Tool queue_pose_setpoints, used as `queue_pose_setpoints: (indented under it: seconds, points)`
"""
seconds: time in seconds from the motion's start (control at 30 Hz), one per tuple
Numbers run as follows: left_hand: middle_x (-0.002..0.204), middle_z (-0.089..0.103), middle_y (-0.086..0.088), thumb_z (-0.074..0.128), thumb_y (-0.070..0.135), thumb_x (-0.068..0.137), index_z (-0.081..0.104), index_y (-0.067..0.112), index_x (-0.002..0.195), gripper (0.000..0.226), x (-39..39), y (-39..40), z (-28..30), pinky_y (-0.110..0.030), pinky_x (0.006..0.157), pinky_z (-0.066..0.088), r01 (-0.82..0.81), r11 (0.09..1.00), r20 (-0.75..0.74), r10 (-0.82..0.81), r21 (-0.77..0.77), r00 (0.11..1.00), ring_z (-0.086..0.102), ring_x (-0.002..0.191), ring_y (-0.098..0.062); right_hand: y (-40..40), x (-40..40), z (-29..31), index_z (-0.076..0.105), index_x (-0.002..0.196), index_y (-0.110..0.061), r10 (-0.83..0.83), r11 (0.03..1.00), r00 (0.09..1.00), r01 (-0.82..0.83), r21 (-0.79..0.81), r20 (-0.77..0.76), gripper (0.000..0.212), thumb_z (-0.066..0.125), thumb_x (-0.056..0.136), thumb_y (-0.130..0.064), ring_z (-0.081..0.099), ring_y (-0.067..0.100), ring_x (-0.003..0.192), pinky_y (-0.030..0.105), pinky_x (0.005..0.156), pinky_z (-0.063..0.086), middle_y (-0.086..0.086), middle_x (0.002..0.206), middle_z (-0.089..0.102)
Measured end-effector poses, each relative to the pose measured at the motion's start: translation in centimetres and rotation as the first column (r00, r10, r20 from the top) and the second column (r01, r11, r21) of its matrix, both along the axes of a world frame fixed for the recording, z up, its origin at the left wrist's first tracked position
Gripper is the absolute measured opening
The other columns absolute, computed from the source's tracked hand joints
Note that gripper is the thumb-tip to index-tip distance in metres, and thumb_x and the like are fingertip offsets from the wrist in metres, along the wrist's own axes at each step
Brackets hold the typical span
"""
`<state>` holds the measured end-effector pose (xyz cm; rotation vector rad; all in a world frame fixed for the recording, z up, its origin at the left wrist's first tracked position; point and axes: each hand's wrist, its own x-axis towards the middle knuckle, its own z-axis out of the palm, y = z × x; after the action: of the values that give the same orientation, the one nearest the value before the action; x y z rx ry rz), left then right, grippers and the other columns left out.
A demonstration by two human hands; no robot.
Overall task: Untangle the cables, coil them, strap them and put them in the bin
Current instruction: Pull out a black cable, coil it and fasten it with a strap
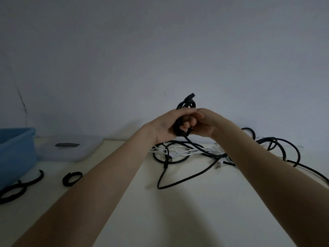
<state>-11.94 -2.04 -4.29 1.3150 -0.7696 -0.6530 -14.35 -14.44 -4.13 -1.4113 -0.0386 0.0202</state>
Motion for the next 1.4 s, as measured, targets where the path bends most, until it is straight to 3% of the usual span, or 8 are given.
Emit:
queue_pose_setpoints:
  seconds: [0.3, 0.43, 0.6, 0.77, 0.87, 1.1, 1.23, 1.4]
  points:
    - [0.038, 0.037, 0.008, 0.037, 0.038, 0.1, 0.054, 0.01, 0.079, 0.038, 2.3, 1.0, 0.7, -0.012, 0.029, 0.013, -0.191, 0.965, -0.183, 0.158, -0.178, 0.97, 0.022, 0.023, -0.003, -1.9, 0.0, -0.4, 0.052, 0.121, -0.003, 0.065, 0.943, 0.996, -0.082, -0.321, -0.063, 0.046, 0.044, 0.096, -0.04, 0.059, 0.024, 0.111, 0.035, 0.097, 0.046, 0.013, 0.117, 0.061]
    - [0.04, 0.042, 0.008, 0.035, 0.038, 0.101, 0.053, 0.01, 0.078, 0.04, 3.8, 2.0, 1.0, -0.011, 0.027, 0.015, -0.25, 0.928, -0.235, 0.187, -0.275, 0.954, 0.024, 0.023, -0.002, -1.6, -2.1, -0.9, 0.058, 0.101, -0.006, 0.334, 0.728, 0.906, -0.424, -0.539, -0.261, 0.036, 0.031, 0.101, -0.028, 0.064, 0.019, 0.084, 0.025, 0.086, 0.05, 0.008, 0.085, 0.062]
    - [0.039, 0.04, 0.008, 0.032, 0.039, 0.101, 0.053, 0.011, 0.078, 0.041, 2.9, 2.3, 3.5, -0.011, 0.027, 0.015, -0.143, 0.944, -0.149, 0.102, -0.297, 0.984, 0.025, 0.023, -0.003, -0.1, -1.9, -2.2, 0.055, 0.07, -0.01, 0.239, 0.68, 0.921, -0.386, -0.624, -0.309, 0.051, 0.036, 0.096, -0.049, 0.032, 0.013, 0.047, 0.025, 0.064, 0.045, 0.001, 0.056, 0.03]
    - [0.037, 0.043, 0.008, 0.028, 0.035, 0.101, 0.056, 0.007, 0.093, 0.041, 1.2, 3.8, 3.9, -0.011, 0.029, 0.01, 0.082, 0.996, -0.058, -0.079, 0.043, 0.995, 0.027, 0.021, -0.002, 0.1, -0.1, -2.2, 0.041, 0.055, -0.01, -0.014, 0.398, 0.998, -0.051, -0.916, -0.062, 0.061, 0.052, 0.08, -0.065, 0.035, 0.017, 0.046, 0.025, 0.061, 0.039, 0.006, 0.051, 0.038]
    - [0.043, 0.052, 0.007, 0.025, 0.038, 0.101, 0.057, 0.009, 0.109, 0.044, 0.0, 4.1, 2.0, -0.013, 0.033, 0.007, 0.199, 0.91, -0.005, -0.212, 0.363, 0.977, 0.026, 0.022, -0.002, -0.4, 0.2, -1.0, 0.054, 0.08, -0.008, 0.012, 0.324, 0.999, -0.041, -0.945, -0.04, 0.025, 0.062, 0.087, -0.031, 0.045, 0.016, 0.064, 0.024, 0.063, 0.04, 0.011, 0.075, 0.053]
    - [0.105, 0.07, -0.005, 0.028, 0.043, 0.1, 0.053, 0.016, 0.125, 0.044, -0.7, 4.3, 2.7, -0.007, 0.029, 0.025, 0.2, 0.829, -0.057, -0.2, 0.523, 0.978, 0.054, 0.046, -0.004, -2.4, 0.6, -0.2, 0.053, 0.066, -0.011, -0.104, 0.05, 0.985, 0.145, -0.988, 0.139, 0.028, 0.065, 0.086, -0.027, 0.046, 0.017, 0.068, 0.022, 0.055, 0.033, -0.001, 0.063, 0.048]
    - [0.12, 0.062, 0.003, 0.028, 0.046, 0.098, 0.052, 0.024, 0.122, 0.041, -0.2, 6.7, 3.6, -0.009, 0.031, 0.034, 0.125, 0.853, -0.056, -0.112, 0.507, 0.992, 0.072, 0.073, -0.026, -4.8, 0.7, -0.6, 0.064, 0.081, -0.007, -0.192, 0.059, 0.956, 0.238, -0.969, 0.223, 0.029, 0.056, 0.092, -0.033, 0.049, 0.022, 0.079, 0.027, 0.058, 0.034, 0.004, 0.07, 0.052]
    - [0.144, 0.044, 0.008, 0.034, 0.048, 0.096, 0.039, 0.022, 0.14, 0.051, 1.1, 7.7, 2.3, -0.01, 0.054, 0.049, 0.057, 0.89, -0.115, -0.005, 0.451, 0.993, 0.071, 0.088, -0.032, -4.3, 1.3, -0.4, 0.055, 0.067, -0.011, -0.277, 0.344, 0.929, 0.334, -0.878, 0.245, 0.035, 0.049, 0.096, -0.03, 0.057, 0.02, 0.056, 0.024, 0.053, 0.042, 0.004, 0.064, 0.062]
